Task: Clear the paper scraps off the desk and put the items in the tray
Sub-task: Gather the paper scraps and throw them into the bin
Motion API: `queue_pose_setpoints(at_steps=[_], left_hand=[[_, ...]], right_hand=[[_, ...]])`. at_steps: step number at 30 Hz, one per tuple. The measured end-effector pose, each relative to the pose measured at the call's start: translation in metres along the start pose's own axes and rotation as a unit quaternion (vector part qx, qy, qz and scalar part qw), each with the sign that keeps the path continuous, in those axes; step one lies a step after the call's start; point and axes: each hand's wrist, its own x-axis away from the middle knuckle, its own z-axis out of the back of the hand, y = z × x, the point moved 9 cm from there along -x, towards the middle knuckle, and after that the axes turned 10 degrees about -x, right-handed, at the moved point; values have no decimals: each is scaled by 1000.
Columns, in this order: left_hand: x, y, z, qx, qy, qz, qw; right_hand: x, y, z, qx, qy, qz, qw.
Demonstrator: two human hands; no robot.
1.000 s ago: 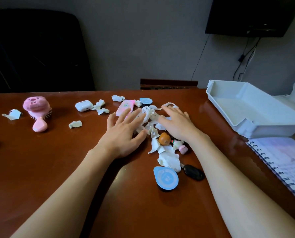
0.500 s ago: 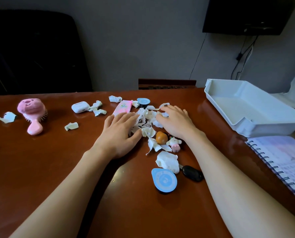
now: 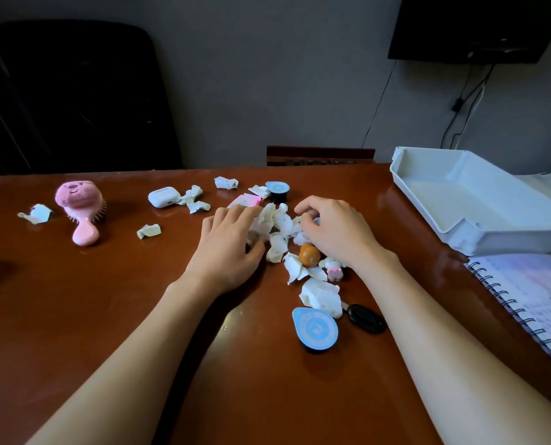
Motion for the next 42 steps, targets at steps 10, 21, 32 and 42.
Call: queue_pose_setpoints(at_steps=[10,21,32,42], left_hand=[[11,10,2,57,-7,-43,997],[9,-10,1,14,14,30,999],[22,-18,14,84,-7,100,991],[53,-29,22,17,-11,113,993]], right_hand=[[11,-34,-21,25,-96,21,995],[6,-22,-23,12,-79,2,997],[16,-54,-3,-39,-1,70,997],[37,-62,-11,-12,-78,32,996]])
